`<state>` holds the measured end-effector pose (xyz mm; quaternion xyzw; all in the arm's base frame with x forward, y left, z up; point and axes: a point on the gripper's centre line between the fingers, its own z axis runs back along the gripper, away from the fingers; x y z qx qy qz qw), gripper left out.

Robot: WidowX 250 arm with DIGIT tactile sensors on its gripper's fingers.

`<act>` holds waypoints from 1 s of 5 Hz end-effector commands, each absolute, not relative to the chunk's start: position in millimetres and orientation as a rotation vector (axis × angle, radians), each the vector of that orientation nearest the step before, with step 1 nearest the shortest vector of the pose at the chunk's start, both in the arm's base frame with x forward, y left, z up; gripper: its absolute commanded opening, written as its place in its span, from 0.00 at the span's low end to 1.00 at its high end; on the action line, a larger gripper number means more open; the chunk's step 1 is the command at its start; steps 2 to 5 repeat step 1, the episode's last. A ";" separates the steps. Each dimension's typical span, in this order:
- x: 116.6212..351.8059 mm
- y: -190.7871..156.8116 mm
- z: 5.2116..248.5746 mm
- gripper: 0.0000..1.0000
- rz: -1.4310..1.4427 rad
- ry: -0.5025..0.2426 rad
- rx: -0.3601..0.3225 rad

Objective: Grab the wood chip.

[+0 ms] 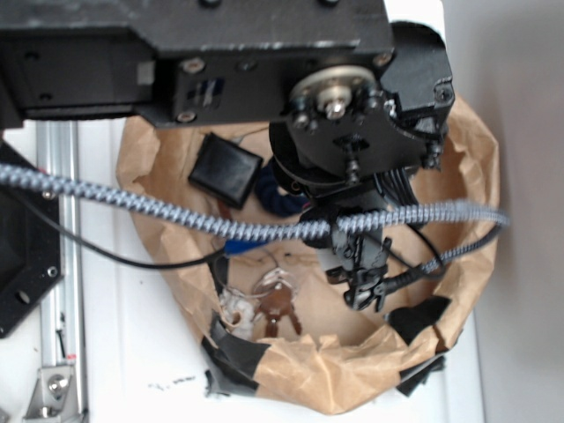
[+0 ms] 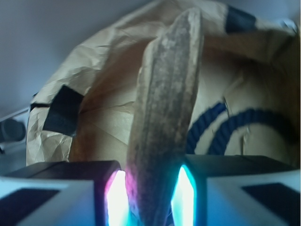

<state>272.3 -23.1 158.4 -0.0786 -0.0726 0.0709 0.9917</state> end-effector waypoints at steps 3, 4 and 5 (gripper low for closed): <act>265.2 -16.0 164.8 0.00 0.144 -0.200 -0.170; 265.2 -16.0 164.8 0.00 0.144 -0.200 -0.170; 265.2 -16.0 164.8 0.00 0.144 -0.200 -0.170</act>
